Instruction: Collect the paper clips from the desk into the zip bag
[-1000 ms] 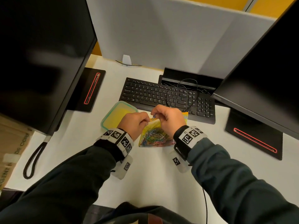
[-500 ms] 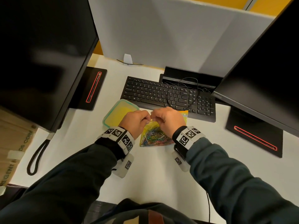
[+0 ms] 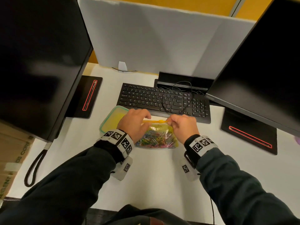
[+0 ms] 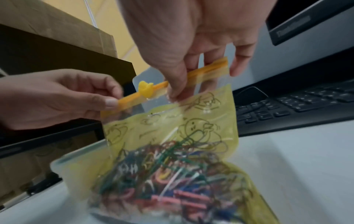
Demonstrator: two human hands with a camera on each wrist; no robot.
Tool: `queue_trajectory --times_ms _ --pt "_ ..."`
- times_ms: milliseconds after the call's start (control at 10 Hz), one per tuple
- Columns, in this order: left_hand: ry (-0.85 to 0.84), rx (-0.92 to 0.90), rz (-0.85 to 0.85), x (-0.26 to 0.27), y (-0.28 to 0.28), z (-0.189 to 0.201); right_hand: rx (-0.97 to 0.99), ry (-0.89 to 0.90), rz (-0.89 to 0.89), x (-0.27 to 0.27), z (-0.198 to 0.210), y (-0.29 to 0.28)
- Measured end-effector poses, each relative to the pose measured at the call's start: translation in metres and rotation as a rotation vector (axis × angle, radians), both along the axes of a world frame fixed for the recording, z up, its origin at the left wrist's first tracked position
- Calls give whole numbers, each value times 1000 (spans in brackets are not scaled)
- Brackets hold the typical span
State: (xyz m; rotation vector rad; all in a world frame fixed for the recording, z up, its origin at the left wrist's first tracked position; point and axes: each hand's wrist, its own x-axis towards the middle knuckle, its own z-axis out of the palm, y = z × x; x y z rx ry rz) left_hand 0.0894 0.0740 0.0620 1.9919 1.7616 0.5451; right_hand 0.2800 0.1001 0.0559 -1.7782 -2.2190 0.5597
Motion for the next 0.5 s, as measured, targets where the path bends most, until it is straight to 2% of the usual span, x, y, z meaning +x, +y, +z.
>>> queue_trajectory --times_ms 100,300,400,500 --pt "146 63 -166 20 8 2 78 -31 92 -7 8 -3" --pt "297 61 -195 26 19 7 31 -57 95 1 14 -1" --pt "285 5 -125 6 25 12 -55 -16 -28 12 18 7" --pt "267 7 -33 -14 26 11 -76 7 -73 17 17 17"
